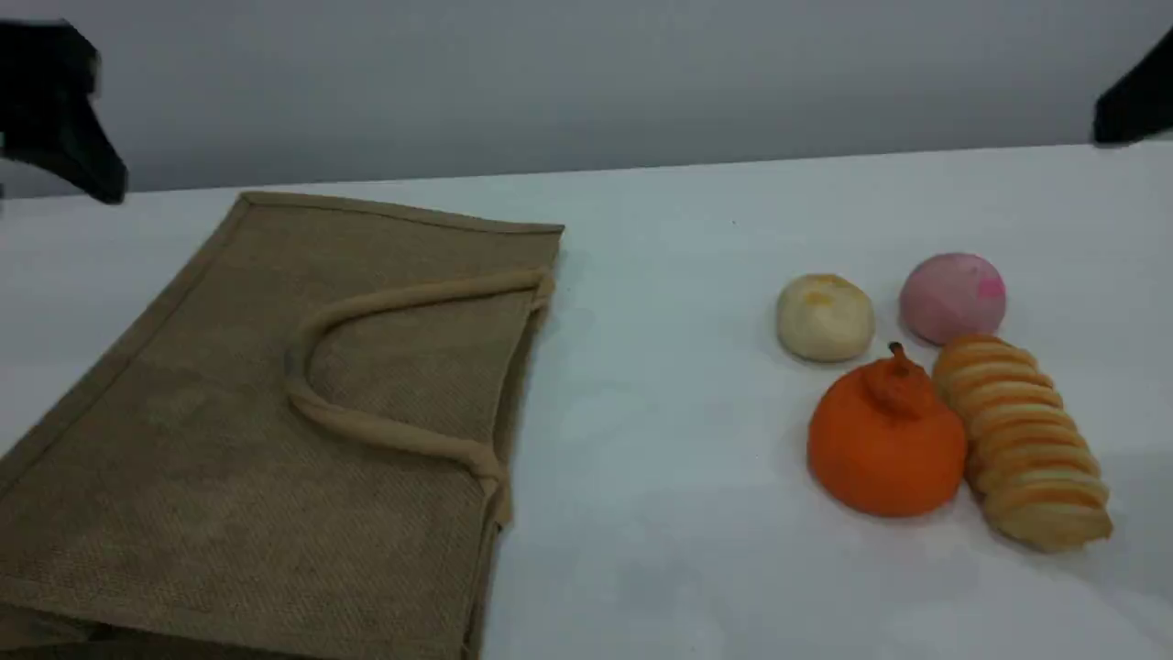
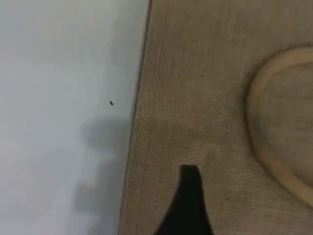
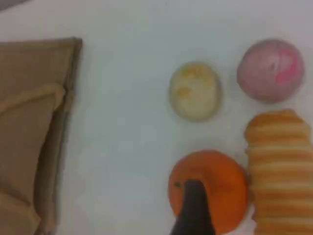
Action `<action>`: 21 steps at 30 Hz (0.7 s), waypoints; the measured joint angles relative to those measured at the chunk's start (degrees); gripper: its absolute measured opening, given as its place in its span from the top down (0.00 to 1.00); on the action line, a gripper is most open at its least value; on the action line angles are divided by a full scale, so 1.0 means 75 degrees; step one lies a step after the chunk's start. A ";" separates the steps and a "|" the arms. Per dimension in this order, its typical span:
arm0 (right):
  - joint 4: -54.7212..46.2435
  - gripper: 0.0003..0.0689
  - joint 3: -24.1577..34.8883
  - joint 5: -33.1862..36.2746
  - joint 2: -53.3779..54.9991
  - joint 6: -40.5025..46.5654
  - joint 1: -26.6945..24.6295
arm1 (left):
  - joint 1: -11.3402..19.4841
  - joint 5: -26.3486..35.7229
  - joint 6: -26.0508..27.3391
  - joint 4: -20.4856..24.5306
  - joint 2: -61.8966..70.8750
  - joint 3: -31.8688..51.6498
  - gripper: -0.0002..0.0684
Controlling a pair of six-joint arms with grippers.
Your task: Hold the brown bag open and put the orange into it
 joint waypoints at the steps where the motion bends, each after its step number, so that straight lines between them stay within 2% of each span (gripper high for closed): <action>1: 0.0359 0.31 -0.0008 -0.0016 0.0164 -0.0363 0.0000 | -0.0007 -0.0102 0.0000 0.0000 0.0224 -0.0069 0.19; 6: 0.2031 0.31 -0.0230 0.0170 0.0941 -0.2004 0.0000 | -0.0007 -0.0351 0.0086 -0.0279 0.1180 -0.0470 0.22; 11: 0.3203 0.31 -0.0383 0.0222 0.1360 -0.3143 0.0000 | -0.0015 -0.0505 0.0142 -0.0468 0.1983 -0.0880 0.23; 16: 0.3554 0.31 -0.0583 0.0230 0.1592 -0.3531 0.0000 | -0.0338 -0.0498 0.0509 -0.0475 0.2647 -0.1402 0.23; 21: 0.3540 0.31 -0.0612 0.0252 0.1642 -0.3524 0.0000 | -0.0582 -0.0378 0.0445 -0.0500 0.3360 -0.1942 0.23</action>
